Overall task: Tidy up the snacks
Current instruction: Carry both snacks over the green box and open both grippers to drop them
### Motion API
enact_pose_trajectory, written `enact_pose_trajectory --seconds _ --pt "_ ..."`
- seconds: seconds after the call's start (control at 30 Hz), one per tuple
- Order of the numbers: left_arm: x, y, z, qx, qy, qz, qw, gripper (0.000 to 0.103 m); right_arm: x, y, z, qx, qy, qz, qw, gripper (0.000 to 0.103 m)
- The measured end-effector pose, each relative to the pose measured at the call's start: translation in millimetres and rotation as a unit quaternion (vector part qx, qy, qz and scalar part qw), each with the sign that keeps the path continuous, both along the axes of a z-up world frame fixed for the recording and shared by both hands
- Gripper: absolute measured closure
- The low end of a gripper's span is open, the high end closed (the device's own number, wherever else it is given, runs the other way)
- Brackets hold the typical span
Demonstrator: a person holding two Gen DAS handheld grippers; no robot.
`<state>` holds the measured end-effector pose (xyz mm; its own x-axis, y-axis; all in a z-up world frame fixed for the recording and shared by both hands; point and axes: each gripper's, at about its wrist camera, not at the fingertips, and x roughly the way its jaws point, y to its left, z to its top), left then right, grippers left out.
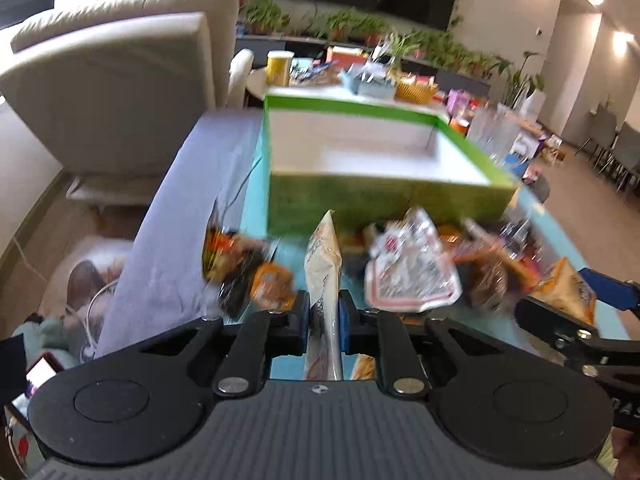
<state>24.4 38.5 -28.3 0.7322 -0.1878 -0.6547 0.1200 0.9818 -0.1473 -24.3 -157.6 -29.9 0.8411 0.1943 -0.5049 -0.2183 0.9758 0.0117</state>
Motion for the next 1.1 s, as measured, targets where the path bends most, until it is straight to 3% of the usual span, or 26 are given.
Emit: enact_pose_trajectory --seconds 0.57,0.83,1.1 --pt "36 -14 39 -0.008 -0.062 0.009 0.9980 0.092 38 -6 31 -0.011 -0.058 -0.024 0.998 0.061" --pt "40 -1 26 -0.009 -0.032 0.004 0.9994 0.090 50 -7 26 -0.007 -0.053 -0.021 0.998 0.061" --pt "52 4 35 -0.006 -0.053 0.027 0.9982 0.094 61 -3 28 -0.002 -0.054 -0.015 0.998 0.061"
